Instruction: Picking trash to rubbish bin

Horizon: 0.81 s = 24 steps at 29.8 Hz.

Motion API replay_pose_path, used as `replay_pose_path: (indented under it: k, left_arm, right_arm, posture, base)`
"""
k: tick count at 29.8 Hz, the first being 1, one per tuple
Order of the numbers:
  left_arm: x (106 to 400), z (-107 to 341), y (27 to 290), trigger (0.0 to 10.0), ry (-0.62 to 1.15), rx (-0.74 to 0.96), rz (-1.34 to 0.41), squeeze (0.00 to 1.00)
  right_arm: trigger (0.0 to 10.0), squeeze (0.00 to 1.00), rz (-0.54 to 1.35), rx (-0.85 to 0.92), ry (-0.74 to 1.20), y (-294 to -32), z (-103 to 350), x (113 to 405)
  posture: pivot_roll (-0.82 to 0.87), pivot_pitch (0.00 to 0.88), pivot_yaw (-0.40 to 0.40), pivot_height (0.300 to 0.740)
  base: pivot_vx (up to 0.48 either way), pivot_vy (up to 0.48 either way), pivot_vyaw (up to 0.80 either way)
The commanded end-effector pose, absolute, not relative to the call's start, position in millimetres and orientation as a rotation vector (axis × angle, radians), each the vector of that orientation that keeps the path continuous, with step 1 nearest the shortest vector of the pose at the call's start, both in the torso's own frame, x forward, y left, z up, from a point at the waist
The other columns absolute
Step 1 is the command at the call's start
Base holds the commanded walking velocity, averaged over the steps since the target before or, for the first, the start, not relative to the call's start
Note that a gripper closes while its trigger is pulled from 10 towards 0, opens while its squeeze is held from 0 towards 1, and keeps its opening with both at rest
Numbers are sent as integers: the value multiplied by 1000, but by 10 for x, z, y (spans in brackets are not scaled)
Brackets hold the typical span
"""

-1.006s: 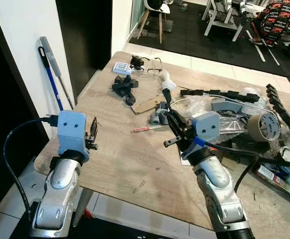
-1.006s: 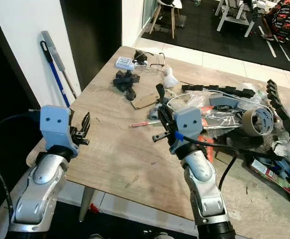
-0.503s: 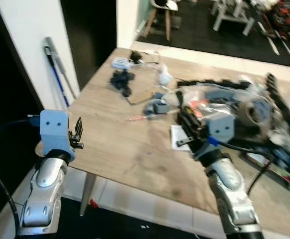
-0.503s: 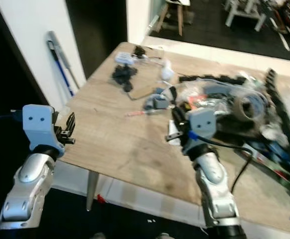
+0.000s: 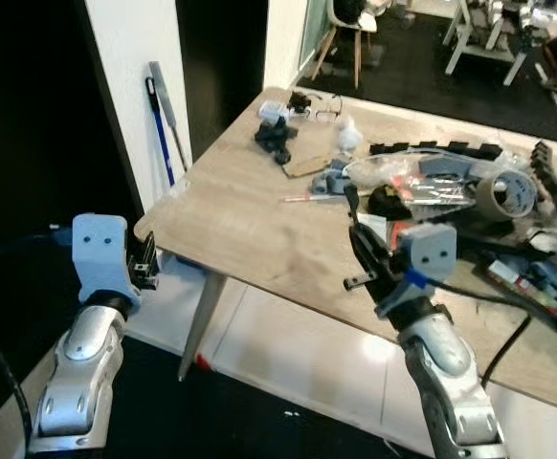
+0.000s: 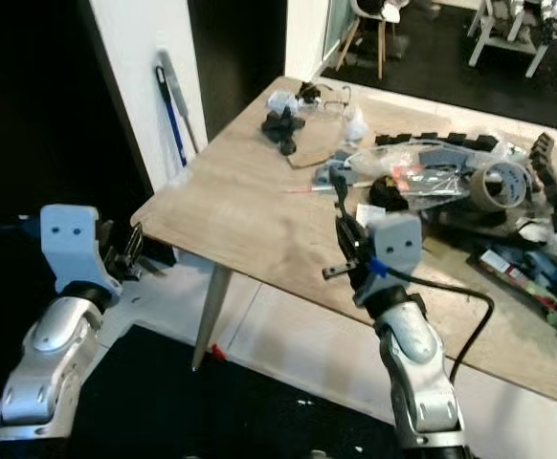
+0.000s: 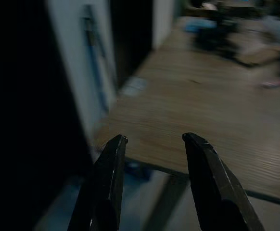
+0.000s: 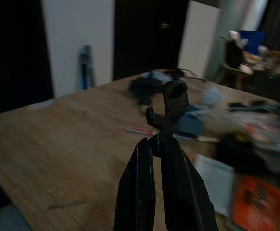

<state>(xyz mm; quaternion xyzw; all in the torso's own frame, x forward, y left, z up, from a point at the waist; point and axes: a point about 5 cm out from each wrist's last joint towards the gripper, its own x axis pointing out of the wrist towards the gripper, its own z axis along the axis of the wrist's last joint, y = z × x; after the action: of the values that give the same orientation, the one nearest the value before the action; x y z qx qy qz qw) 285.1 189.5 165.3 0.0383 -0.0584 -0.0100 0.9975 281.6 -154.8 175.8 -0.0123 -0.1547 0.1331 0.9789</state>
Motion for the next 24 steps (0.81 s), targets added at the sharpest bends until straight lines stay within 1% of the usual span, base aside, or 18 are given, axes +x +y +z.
replay_pose_path:
  k: [1,9,12,13,17,19,24]
  left_arm:
    - [2837,1614,1811,10000,-94,67,-64,0]
    - [2852,1546,1799,10000,-71,75,-77,0]
    - [2869,1516,1766,10000,-52,99,-102,0]
    - [2875,1508,1756,10000,-47,110,-113,0]
    - [2892,1505,1754,10000,-50,101,-104,0]
    - [2897,1510,1756,10000,-50,96,-90,0]
    - [2888,1511,1755,10000,-50,94,-101,0]
  right_arm:
    - [10000,0,246,-14,-304,-1583,1758,2796]
    - [10000,0,247,-18,-287,-1601,1713,2754]
    - [10000,0,250,-22,-272,-1602,1678,2736]
    - [10000,0,249,-23,-272,-1596,1684,2737]
    - [10000,0,241,-22,-276,-1605,1711,2731]
    - [10000,0,235,-24,-272,-1631,1698,2729]
    - [10000,0,230,-24,-275,-1616,1707,2771]
  posture:
    - [-51,156,-63,740]
    - [-44,154,-69,740]
    - [-40,153,-68,740]
    - [-62,160,-60,740]
    - [-64,160,-63,740]
    - [-43,156,-63,740]
    - [-52,163,-59,740]
  base:
    - [0,0,0]
    - [0,0,0]
    - [0,-270,0]
    - [0,-480,0]
    - [0,-450,0]
    - [0,0,0]
    - [0,0,0]
